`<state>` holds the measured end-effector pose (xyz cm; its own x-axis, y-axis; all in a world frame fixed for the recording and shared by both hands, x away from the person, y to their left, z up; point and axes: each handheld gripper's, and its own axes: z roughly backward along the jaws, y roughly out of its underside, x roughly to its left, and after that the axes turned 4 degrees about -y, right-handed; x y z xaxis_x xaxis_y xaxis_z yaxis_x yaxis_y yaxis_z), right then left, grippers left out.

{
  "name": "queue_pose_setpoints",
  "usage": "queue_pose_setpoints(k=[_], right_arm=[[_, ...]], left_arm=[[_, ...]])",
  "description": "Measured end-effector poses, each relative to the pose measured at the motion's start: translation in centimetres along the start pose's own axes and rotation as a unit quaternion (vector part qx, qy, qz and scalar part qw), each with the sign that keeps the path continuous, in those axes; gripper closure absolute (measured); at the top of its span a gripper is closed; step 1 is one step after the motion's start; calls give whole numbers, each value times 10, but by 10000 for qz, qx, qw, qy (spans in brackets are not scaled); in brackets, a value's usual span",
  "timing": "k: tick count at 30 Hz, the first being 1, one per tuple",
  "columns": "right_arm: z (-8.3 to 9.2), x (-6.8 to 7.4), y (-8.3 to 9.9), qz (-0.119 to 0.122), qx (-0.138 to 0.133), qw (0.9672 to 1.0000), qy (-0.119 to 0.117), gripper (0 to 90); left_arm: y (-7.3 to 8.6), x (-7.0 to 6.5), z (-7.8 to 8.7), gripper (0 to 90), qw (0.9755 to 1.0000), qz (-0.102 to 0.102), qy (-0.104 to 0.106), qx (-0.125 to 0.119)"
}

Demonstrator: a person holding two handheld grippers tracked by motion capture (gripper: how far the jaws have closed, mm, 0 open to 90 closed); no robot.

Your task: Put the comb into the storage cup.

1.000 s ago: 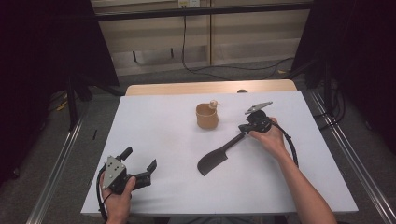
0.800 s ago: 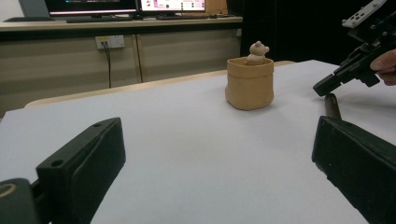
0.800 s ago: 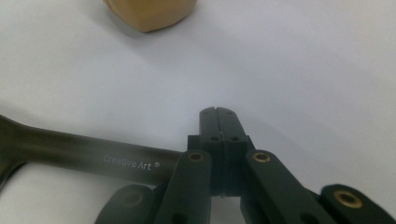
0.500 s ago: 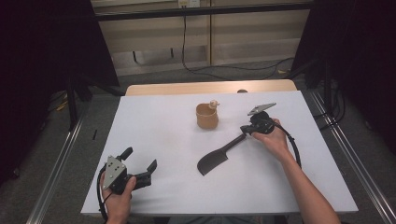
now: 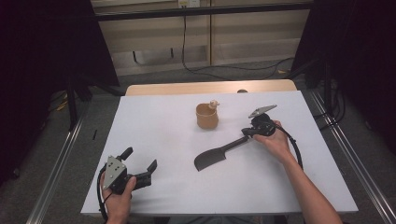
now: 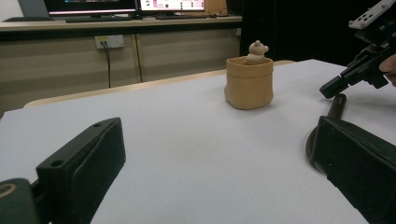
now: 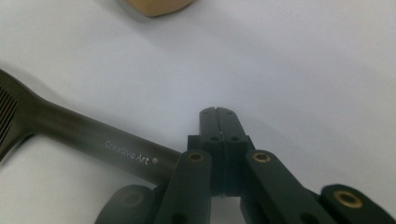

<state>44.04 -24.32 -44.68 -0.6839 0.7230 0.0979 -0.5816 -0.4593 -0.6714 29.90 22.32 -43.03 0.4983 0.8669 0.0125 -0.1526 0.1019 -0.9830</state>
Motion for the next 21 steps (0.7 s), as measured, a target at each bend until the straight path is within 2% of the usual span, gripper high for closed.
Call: queue_pose_setpoints(k=[21], right_arm=[[6,4,10,13,-24,10000,-44,900]], left_arm=[[0,0,0,28,10000,-2,5,-4]])
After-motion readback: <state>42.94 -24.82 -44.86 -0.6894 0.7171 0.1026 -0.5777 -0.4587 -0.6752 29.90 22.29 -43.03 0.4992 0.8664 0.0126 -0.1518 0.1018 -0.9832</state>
